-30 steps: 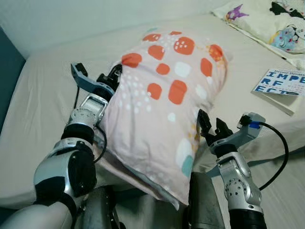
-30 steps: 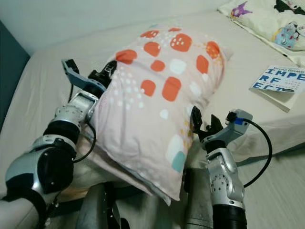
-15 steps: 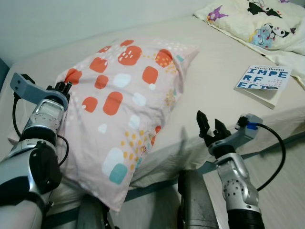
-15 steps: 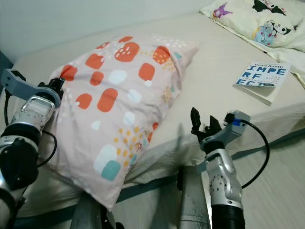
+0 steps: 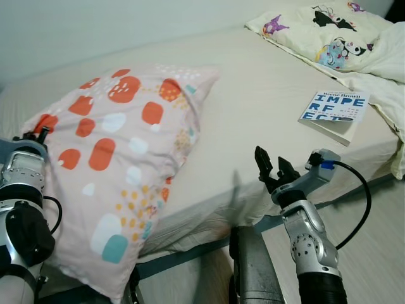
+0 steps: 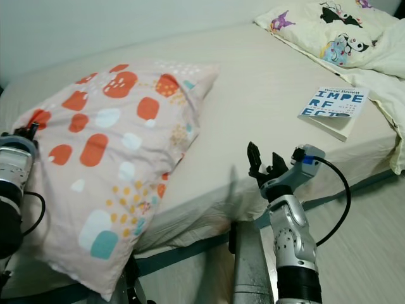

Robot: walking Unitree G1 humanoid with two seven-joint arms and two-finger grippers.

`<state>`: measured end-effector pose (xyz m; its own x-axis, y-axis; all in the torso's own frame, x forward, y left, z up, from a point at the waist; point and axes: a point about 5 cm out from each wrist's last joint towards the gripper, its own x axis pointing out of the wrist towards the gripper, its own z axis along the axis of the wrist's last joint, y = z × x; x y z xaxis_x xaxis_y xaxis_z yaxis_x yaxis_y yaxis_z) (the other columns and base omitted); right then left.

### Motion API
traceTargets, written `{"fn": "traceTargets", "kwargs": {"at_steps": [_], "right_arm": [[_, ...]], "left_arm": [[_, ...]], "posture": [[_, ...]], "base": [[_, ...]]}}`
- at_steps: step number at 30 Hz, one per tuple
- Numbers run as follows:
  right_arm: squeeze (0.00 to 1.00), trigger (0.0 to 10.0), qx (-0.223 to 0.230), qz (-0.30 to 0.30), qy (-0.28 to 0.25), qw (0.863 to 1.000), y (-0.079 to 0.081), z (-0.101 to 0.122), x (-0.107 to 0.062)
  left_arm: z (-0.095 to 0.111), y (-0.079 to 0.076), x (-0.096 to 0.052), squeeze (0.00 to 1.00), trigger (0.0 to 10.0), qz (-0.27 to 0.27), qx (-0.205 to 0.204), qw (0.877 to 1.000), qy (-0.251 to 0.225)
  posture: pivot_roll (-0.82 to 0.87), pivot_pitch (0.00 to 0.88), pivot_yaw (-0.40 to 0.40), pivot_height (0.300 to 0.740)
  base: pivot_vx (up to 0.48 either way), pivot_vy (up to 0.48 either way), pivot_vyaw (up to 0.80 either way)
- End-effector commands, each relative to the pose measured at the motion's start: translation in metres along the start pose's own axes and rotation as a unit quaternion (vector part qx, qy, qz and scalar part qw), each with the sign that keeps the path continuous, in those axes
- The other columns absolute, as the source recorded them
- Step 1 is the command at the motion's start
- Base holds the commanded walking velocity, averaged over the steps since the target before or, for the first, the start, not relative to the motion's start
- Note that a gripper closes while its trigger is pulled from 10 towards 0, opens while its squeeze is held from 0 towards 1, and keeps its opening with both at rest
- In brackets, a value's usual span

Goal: Clean up the room

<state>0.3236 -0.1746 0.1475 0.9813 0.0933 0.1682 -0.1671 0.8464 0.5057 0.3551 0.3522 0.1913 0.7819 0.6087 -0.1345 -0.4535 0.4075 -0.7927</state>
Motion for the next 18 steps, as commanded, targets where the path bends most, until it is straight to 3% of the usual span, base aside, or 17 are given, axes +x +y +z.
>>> {"fn": "traceTargets", "kwargs": {"at_steps": [1, 2, 5, 6, 7, 9, 15, 16, 18], "right_arm": [[0.0, 10.0, 0.001, -0.001, 0.009, 1.0, -0.001, -0.007, -0.001], [0.0, 10.0, 0.001, 0.001, 0.009, 1.0, 0.0, -0.007, -0.001], [0.0, 10.0, 0.001, 0.002, 0.009, 1.0, 0.0, -0.007, 0.0], [0.0, 10.0, 0.001, 0.004, 0.009, 1.0, 0.0, -0.007, 0.0], [0.0, 10.0, 0.001, 0.004, 0.009, 1.0, 0.0, -0.007, 0.0], [0.0, 10.0, 0.001, 0.009, 0.012, 1.0, 0.001, -0.008, 0.002], [0.0, 10.0, 0.004, 0.02, 0.013, 1.0, 0.005, -0.01, 0.003], [0.0, 10.0, 0.007, 0.028, 0.013, 0.999, 0.008, -0.011, 0.004], [0.0, 10.0, 0.008, 0.031, 0.014, 0.999, 0.009, -0.012, 0.004]], "left_arm": [[0.031, 0.016, 0.001, 0.0, 0.0, 0.031, -0.01, 0.997, -0.067], [0.028, 0.027, 0.0, 0.0, 0.0, 0.05, -0.009, 0.996, -0.068], [0.026, 0.038, -0.002, 0.0, 0.0, 0.065, -0.005, 0.995, -0.069], [0.025, 0.051, -0.004, 0.0, 0.0, 0.087, 0.0, 0.994, -0.07], [0.025, 0.051, -0.004, 0.0, 0.0, 0.087, 0.0, 0.994, -0.07], [0.023, 0.073, -0.008, 0.0, 0.0, 0.121, 0.013, 0.99, -0.069], [0.016, 0.099, -0.015, 0.0, 0.0, 0.169, 0.013, 0.984, -0.062], [0.011, 0.114, -0.021, 0.0, 0.0, 0.194, 0.018, 0.979, -0.059], [0.008, 0.121, -0.024, 0.0, 0.0, 0.204, 0.021, 0.977, -0.056]], "posture": [[-0.13, 0.151, 0.05, 0.55], [-0.13, 0.147, 0.05, 0.55], [-0.13, 0.142, 0.048, 0.55], [-0.12, 0.137, 0.045, 0.55], [-0.12, 0.137, 0.045, 0.55], [-0.11, 0.124, 0.04, 0.55], [-0.11, 0.112, 0.043, 0.55], [-0.11, 0.11, 0.041, 0.55], [-0.11, 0.11, 0.04, 0.55]], "base": [[0.0, 0.0, 0.0], [0.0, 0.0, 0.0], [0.0, 0.0, 0.0], [0.0, 0.0, 0.0], [0.0, 0.0, 0.0], [0.0, 0.0, 0.0], [0.0, 0.0, 0.0], [0.0, 0.0, 0.0], [0.0, 0.0, 0.0]]}}
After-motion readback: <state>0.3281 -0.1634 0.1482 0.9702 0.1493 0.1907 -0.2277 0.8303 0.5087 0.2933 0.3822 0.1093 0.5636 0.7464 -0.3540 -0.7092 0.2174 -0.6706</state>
